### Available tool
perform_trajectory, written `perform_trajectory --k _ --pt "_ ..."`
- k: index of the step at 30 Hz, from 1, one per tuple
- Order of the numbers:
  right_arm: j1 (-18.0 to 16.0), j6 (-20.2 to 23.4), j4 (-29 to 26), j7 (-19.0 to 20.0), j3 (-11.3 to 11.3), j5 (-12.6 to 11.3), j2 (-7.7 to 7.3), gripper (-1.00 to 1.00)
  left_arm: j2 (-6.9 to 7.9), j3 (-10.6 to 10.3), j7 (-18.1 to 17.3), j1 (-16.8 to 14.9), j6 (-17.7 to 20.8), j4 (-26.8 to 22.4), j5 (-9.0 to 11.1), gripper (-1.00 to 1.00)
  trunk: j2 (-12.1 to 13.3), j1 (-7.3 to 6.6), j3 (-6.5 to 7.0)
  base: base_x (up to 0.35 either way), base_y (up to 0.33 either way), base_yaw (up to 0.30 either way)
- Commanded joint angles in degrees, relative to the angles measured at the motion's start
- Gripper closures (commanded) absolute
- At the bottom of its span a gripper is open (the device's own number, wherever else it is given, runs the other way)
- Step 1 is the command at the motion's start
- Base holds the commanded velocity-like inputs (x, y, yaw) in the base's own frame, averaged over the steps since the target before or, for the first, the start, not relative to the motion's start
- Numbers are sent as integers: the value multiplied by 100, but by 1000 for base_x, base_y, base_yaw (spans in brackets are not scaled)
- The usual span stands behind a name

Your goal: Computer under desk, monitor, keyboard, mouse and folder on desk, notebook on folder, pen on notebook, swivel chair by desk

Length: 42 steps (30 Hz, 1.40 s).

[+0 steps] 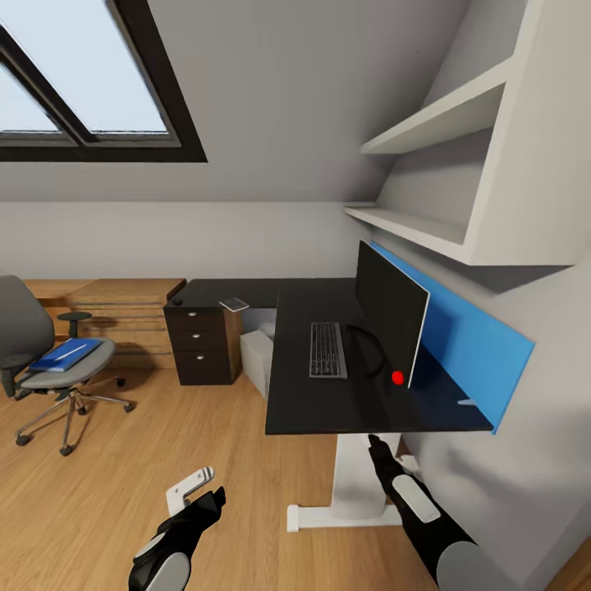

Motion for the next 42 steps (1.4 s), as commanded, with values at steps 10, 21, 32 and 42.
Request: perform_trajectory --k 10,21,32,42 --pt "-138 -487 339 -61 44 597 45 -100 5 -10 37 -6 19 -9 21 -100 397 -220 173 0 0 0" --pt "-154 -775 440 -63 53 1732 412 -100 5 -10 39 -6 19 -3 21 -100 838 -461 370 0 0 0" --pt "-156 -773 656 -361 58 3747 728 -100 -20 -16 31 -6 27 141 18 -100 1280 -703 568 0 0 0" --pt "-156 -799 759 -571 64 5111 763 -100 -6 -19 10 -6 -17 946 2 -100 1681 -922 747 0 0 0"
